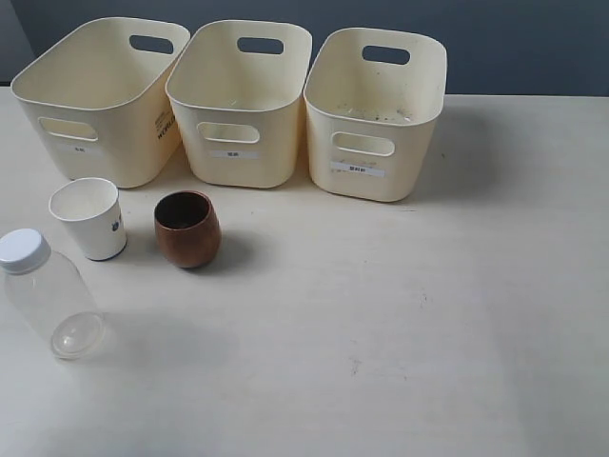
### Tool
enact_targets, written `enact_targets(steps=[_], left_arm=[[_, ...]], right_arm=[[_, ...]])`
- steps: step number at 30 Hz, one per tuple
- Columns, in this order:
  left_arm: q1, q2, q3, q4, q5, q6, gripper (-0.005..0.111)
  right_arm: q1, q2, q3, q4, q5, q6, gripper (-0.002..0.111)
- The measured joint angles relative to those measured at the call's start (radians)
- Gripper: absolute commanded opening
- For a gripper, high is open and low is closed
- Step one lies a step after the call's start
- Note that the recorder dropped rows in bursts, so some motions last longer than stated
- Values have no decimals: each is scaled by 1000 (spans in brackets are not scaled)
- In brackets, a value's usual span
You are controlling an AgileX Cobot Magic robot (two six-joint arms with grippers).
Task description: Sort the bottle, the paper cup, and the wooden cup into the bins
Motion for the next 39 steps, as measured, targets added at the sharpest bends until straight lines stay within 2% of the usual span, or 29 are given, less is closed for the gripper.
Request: enact_targets(steps=[4, 5, 6, 7, 8, 9, 10, 11, 12, 13, 15, 18, 20, 30, 34, 36, 39], left_arm=[[0, 0, 0, 0, 0, 0, 0], [0, 0, 0, 0, 0, 0, 0], [0, 0, 0, 0, 0, 0, 0], [0, 0, 0, 0, 0, 0, 0], [0, 0, 0, 0, 0, 0, 0], [0, 0, 0, 0, 0, 0, 0], [0, 0, 0, 0, 0, 0, 0], [0, 0, 0, 0, 0, 0, 0], [0, 0, 0, 0, 0, 0, 0], [0, 0, 0, 0, 0, 0, 0], [0, 0, 0, 0, 0, 0, 0], [0, 0, 0, 0, 0, 0, 0], [0, 0, 0, 0, 0, 0, 0], [0, 0, 0, 0, 0, 0, 0], [0, 0, 0, 0, 0, 0, 0], [0, 0, 0, 0, 0, 0, 0], [0, 0, 0, 0, 0, 0, 0]], right_arm=[[0, 77, -184, -371, -7, 218, 28], [0, 146, -285, -569, -25, 346, 28], [0, 175, -334, -651, -34, 400, 28], [0, 250, -426, -863, -64, 544, 28], [0, 280, -461, -944, -82, 604, 28], [0, 354, -544, -1139, -122, 740, 28], [0, 392, -575, -1223, -141, 799, 28], [0, 467, -645, -1371, -194, 898, 28], [0, 499, -678, -1424, -222, 931, 28], [0, 588, -747, -1546, -324, 1013, 28], [0, 724, -846, -1670, -521, 1146, 28], [12, 903, -937, -1776, -703, 1232, 28], [96, 977, -944, -1846, -713, 1226, 28], [615, 1183, -950, -1865, -398, 1047, 28], [773, 1313, -950, -1863, -209, 948, 29], [825, 1377, -950, -1863, -117, 899, 35], [852, 1461, -969, -1863, -61, 869, 52]])
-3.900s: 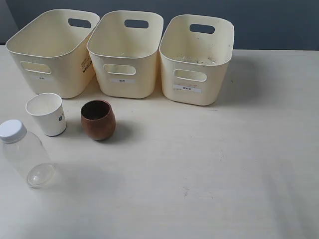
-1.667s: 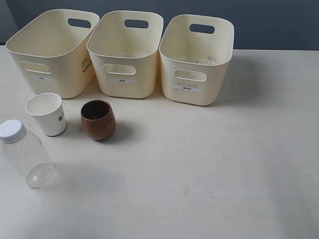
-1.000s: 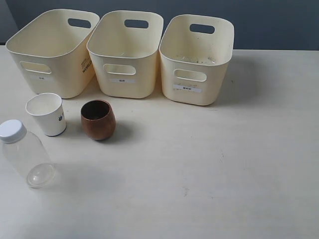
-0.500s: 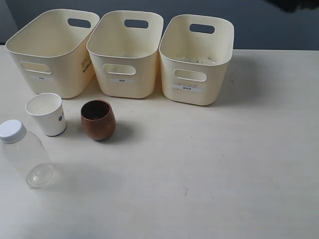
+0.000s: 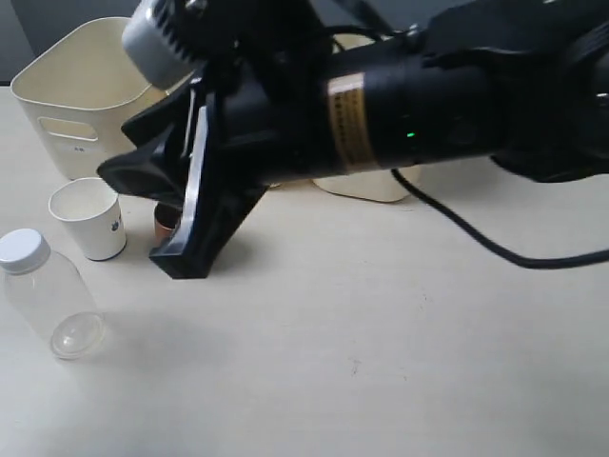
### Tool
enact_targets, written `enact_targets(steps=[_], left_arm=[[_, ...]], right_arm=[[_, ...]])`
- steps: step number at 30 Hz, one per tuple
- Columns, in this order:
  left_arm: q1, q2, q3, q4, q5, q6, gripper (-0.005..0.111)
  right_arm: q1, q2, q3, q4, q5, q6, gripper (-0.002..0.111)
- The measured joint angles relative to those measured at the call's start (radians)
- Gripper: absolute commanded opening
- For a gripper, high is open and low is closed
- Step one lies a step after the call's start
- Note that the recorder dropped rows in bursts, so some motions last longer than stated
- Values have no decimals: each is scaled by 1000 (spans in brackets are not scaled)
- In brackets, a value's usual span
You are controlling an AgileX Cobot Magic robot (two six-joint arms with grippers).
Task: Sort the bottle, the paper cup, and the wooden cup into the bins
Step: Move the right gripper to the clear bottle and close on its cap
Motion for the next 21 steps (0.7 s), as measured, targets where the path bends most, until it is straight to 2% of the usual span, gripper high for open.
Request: enact_targets(steps=[2, 4, 9, 21], left_arm=[[0, 0, 0, 0, 0, 0, 0], [0, 0, 0, 0, 0, 0, 0], [0, 0, 0, 0, 0, 0, 0], [0, 0, 0, 0, 0, 0, 0]], right_arm=[[4, 53, -18, 0, 21, -6, 65], [6, 92, -33, 13, 43, -10, 71], [7, 201, -90, 40, 71, -14, 70], [7, 399, -276, 51, -39, -43, 71]])
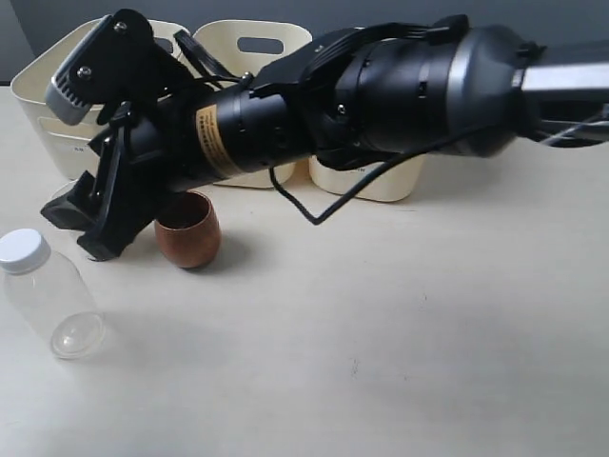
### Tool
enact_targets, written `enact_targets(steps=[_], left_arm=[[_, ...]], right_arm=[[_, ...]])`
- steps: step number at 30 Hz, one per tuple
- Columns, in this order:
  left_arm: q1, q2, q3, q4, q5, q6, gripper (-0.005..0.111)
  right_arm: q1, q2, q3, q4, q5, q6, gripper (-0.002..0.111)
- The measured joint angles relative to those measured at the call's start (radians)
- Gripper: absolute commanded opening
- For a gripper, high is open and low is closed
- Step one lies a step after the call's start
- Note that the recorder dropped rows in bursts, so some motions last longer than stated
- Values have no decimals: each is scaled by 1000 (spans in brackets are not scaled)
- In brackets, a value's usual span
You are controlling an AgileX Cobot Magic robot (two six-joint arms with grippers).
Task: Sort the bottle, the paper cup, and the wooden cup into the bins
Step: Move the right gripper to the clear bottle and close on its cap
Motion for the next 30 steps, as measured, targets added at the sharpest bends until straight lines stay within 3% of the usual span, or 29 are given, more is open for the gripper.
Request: enact_targets(steps=[30], left_arm=[[0, 0, 0, 0, 0, 0, 0]], right_arm=[[11, 232, -184, 68, -166, -119, 71]])
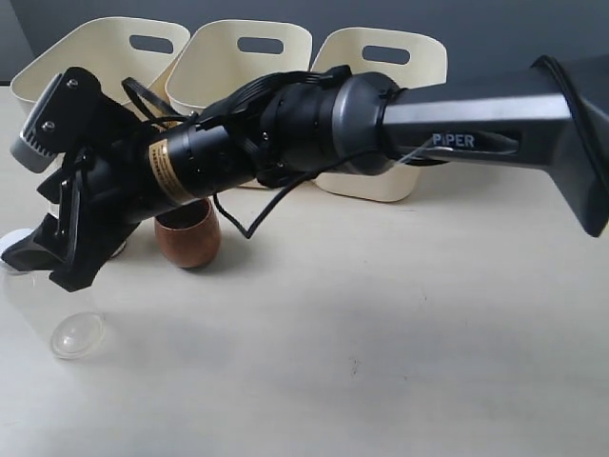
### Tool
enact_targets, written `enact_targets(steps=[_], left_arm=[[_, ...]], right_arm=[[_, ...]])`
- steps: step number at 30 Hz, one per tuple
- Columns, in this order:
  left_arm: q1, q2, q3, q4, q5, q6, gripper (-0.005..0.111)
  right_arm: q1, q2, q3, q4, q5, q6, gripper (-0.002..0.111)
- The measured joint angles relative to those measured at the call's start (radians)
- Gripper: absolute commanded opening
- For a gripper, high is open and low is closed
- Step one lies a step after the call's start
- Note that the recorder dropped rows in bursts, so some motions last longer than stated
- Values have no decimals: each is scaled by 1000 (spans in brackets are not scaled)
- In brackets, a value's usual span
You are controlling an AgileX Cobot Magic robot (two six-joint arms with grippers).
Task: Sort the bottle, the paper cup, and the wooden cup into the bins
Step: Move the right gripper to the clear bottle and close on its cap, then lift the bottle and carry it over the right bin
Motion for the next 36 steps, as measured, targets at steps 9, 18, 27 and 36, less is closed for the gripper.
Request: enact_targets(steps=[9, 18, 27, 36], left_arm=[[0, 0, 0, 0, 0, 0, 0], [0, 0, 0, 0, 0, 0, 0], [0, 0, 0, 0, 0, 0, 0], [0, 0, 0, 0, 0, 0, 0]], right_arm=[[47, 35, -38, -25, 73, -3, 71], [47, 81, -83, -25, 90, -2, 71], [47, 92, -83, -25, 99, 6, 69], [47, 96, -83, -25, 102, 15, 0]])
